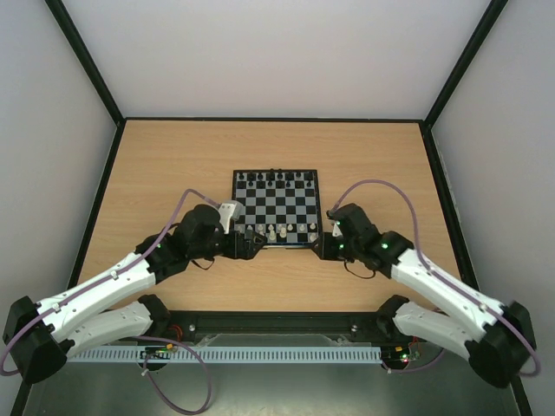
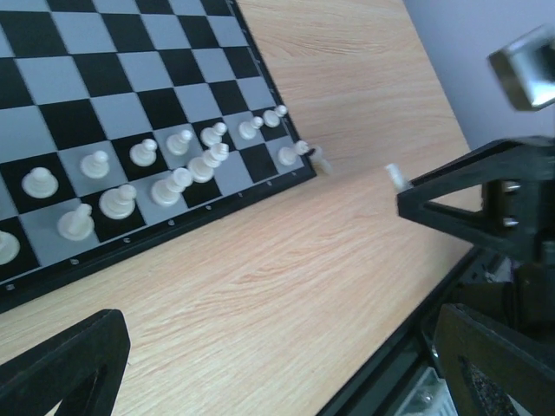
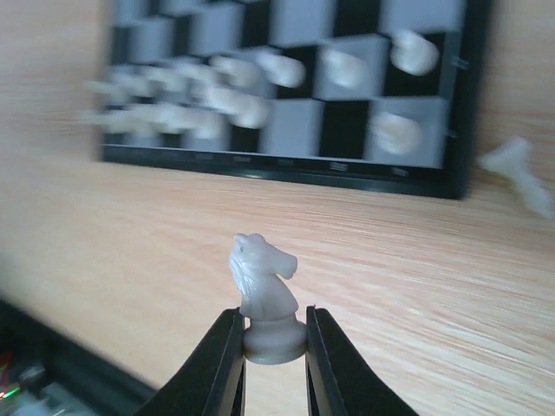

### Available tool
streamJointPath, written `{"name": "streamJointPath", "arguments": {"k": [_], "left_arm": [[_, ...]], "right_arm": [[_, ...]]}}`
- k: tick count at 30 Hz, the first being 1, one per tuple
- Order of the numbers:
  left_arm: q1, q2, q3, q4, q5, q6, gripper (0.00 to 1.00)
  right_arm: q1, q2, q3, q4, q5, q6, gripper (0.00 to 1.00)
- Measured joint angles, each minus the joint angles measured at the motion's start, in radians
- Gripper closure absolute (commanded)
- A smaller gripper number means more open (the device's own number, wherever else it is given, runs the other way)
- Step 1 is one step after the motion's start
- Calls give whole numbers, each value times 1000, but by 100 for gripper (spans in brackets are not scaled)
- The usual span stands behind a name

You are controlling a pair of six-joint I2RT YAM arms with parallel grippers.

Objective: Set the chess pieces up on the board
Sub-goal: Pick up the chess piece at the center of the board, then place the chess piece on the chessboard.

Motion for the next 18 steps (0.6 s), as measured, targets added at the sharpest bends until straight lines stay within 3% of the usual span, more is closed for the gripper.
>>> {"name": "streamJointPath", "arguments": {"k": [4,9,18], "left_arm": [[0,-3,0,22,61,2,0],[0,-5,11,67,177,-21,1],[8,-67,103,33,345,-40,0]], "right_arm": [[5,-165,15,41,-116,-50,91],[23,-224,32,108,-199,-111,92],[247,-210,86,119,-76,-214,95]]}}
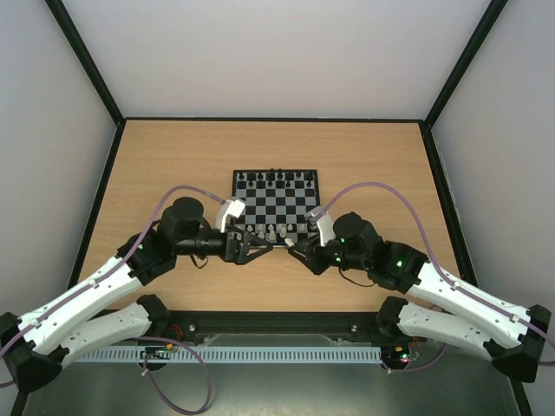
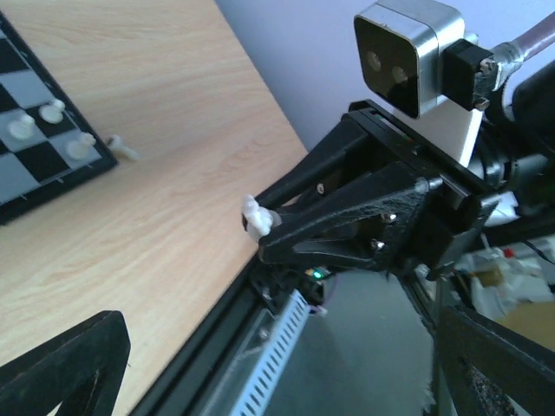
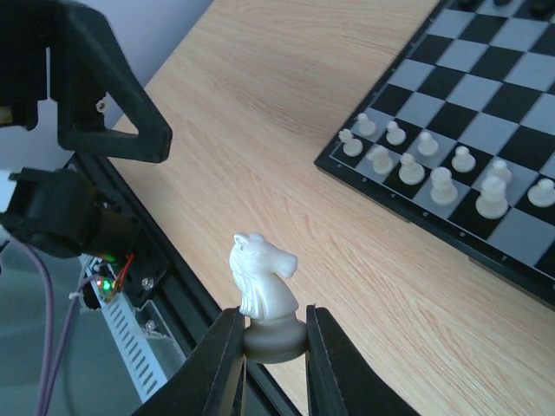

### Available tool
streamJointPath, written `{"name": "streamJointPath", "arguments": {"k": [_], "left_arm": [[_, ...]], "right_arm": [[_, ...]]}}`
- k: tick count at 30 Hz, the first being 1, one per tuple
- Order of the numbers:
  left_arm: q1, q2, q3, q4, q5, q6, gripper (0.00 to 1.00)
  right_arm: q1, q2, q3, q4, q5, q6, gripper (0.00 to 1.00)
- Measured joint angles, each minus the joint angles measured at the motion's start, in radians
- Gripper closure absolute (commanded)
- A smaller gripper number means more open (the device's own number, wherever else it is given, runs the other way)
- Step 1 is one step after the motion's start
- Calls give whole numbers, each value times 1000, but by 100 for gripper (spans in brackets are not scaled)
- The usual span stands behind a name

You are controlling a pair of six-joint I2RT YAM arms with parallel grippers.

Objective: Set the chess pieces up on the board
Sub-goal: Place the chess piece on the chessboard.

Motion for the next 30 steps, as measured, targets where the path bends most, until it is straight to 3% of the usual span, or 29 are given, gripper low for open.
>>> {"name": "streamJointPath", "arguments": {"k": [16,20,30], "left_arm": [[100,-27,-105,3,397,-108,1],[108,-29,-137,26,447,-115,9],[111,0,-168,56,493,-114,40]], "right_arm": [[504,219,154,-78,564,-49,96],[552,236,168,-85,626,-59,96],[568,265,176,-90,660,-71,96]]}}
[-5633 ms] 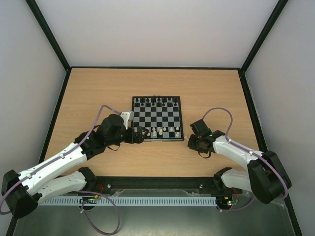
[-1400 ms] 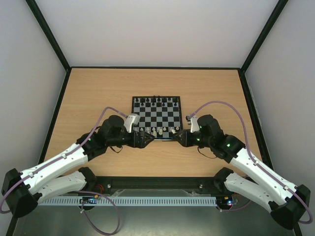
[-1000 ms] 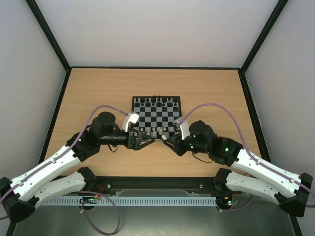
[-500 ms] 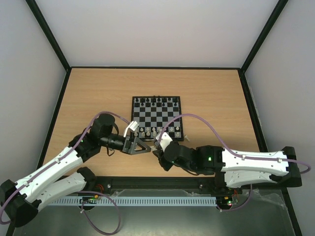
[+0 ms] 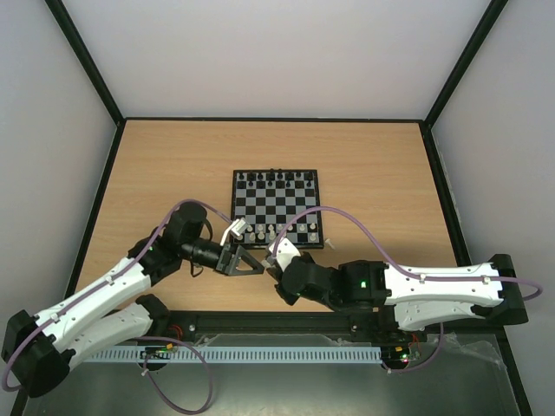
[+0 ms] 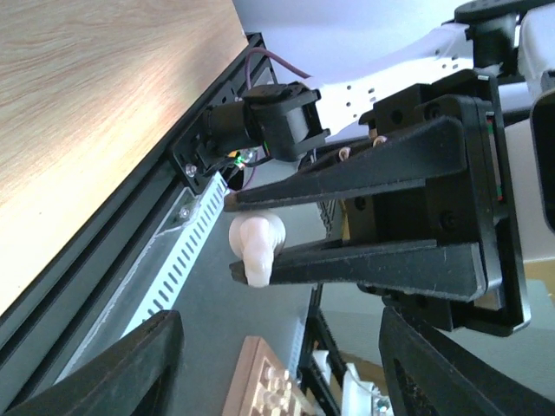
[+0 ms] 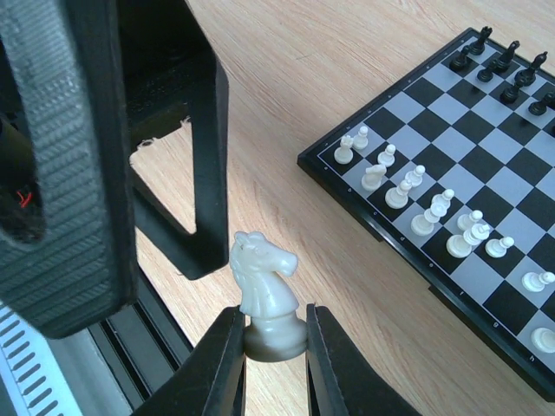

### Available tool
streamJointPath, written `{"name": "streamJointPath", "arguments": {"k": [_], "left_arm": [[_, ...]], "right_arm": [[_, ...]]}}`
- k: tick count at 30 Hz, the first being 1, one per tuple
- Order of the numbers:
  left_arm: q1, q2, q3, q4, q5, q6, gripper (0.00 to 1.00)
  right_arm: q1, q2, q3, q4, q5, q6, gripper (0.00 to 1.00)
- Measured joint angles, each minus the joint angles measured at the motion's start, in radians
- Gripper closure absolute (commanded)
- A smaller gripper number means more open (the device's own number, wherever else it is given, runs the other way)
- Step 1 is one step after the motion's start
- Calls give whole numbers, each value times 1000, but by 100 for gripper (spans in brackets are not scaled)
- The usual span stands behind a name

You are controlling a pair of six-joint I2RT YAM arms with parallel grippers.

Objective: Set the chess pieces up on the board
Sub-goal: Place the chess piece on the chessboard.

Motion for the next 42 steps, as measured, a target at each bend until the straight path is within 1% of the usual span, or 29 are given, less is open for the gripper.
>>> {"name": "streamJointPath", "arguments": {"k": [4,7,9,15,21,27,31,35,38,40,42], "left_arm": [[0,18,-3,14,7,1,43],[0,32,-7,18,10,4,50],[0,42,-9,19,11,9,52],[5,60,-14,20,18,19,66],[10,60,-14,20,22,30,77],[11,60,-18,15,24,39,80],[11,60,-19,11,23,48,87],[11,60,-25,8,22,53,91],[11,60,-25,8,21,56,95],[11,60,-26,7,20,60,96],[11,61,-25,7,16,60,97]], "right_arm": [[1,1,0,0,-4,-5,96],[3,5,0,1,-10,-6,96],[7,10,0,1,-13,-7,96],[18,34,0,2,-29,-8,96],[21,50,0,5,-34,-7,96],[21,50,0,8,-33,-6,95],[21,50,0,9,-33,-5,95],[21,50,0,11,-31,-5,95],[21,50,0,11,-31,-4,80],[21,50,0,11,-31,-3,74],[22,50,0,12,-31,5,63]]}}
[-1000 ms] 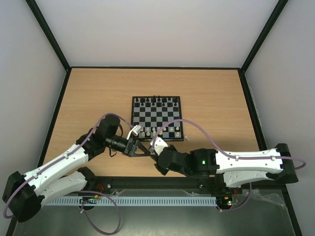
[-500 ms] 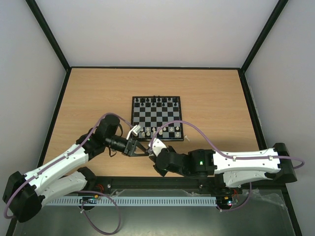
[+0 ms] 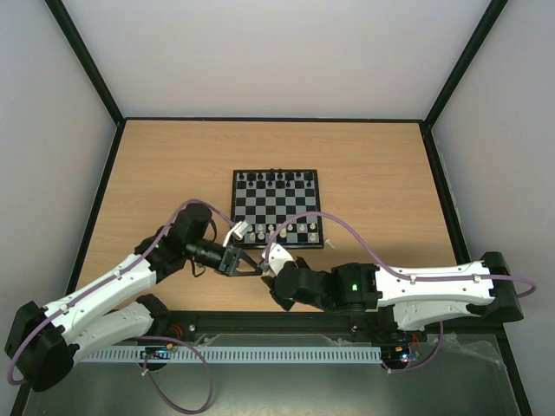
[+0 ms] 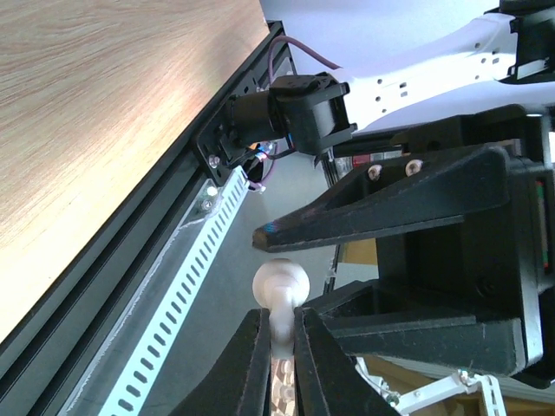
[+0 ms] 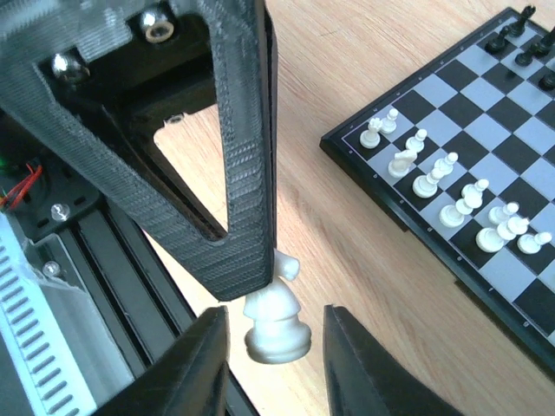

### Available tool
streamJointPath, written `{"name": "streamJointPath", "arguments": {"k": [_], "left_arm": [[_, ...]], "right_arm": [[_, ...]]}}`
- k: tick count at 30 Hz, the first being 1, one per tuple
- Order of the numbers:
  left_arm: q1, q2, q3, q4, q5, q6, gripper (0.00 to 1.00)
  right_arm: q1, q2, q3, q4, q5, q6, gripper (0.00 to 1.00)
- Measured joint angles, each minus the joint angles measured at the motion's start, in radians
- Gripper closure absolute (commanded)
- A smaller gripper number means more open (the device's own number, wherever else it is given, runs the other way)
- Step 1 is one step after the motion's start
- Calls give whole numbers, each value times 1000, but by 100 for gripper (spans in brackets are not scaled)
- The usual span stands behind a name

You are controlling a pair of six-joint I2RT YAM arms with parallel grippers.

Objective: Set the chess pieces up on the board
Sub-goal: Place the chess piece on the chessboard.

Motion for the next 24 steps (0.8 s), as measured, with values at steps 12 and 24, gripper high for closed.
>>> {"name": "streamJointPath", "arguments": {"k": [12,24], "left_arm": [[28,127,171,-192,-163,125,97],[-32,527,624,-467,-551,210,97]], "right_arm": [[4,-64,3,-82,99,94,21],[-69,-207,187,-440,364,407,7]]}}
